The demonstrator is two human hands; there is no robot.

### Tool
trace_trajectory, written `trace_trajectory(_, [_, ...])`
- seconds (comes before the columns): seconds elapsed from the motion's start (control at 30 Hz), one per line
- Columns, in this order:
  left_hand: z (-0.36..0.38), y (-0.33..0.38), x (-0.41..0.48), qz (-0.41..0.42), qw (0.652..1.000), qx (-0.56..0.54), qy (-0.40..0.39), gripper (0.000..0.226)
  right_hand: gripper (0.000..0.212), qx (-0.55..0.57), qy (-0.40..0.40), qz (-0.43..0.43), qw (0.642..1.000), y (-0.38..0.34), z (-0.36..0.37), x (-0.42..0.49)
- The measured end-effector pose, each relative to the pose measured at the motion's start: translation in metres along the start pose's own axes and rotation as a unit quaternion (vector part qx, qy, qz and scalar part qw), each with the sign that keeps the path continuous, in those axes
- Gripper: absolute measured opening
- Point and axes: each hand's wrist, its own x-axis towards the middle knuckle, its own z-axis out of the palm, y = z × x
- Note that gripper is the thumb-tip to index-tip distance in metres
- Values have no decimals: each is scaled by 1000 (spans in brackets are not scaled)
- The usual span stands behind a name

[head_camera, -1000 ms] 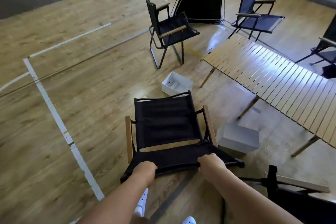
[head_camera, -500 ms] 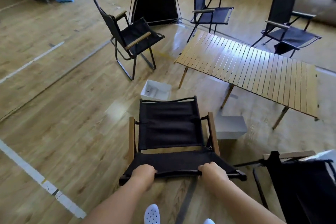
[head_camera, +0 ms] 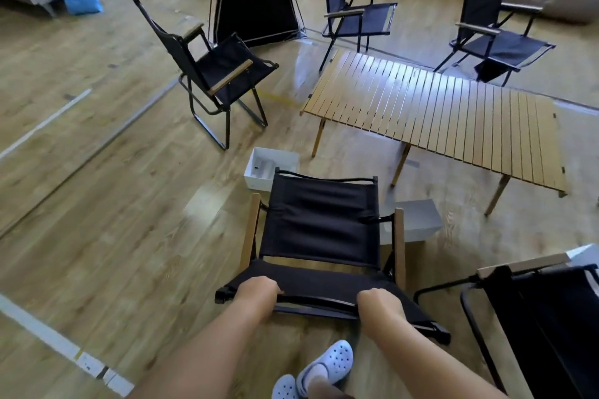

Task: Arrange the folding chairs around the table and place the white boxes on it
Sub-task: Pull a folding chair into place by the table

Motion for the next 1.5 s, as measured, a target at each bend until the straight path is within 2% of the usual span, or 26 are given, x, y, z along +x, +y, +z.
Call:
trace_trajectory(0.13, [-12, 4, 15, 8, 1000, 3, 4, 76, 31, -5, 0, -1, 1000, 3, -6, 9])
trace_trajectory(0.33, [-44, 6, 34, -7, 999, 7, 41, 56, 30, 6, 25, 6, 1000, 13, -34, 32])
trace_trajectory(0.5, [-76, 6, 53, 4, 996, -14, 86, 58, 25, 13, 78, 3, 997, 25, -65, 51])
trace_trajectory(0.83, [-109, 0, 79, 17, 996, -8, 88, 57, 22, 21, 88, 12, 996, 29, -90, 72])
trace_trajectory(1.03, [-135, -19, 93, 39, 996, 32, 79, 47, 23, 37, 88, 37, 995, 15, -107, 83])
trace_trajectory(1.27, [-167, -59, 109, 67, 990, 68, 101, 48, 26, 70, 101, 50, 991, -18, -120, 95])
trace_trajectory(1.5, [-165, -84, 110, 109, 985, 105, 78, 44, 22, 85, 86, 80, 989, -52, -108, 96])
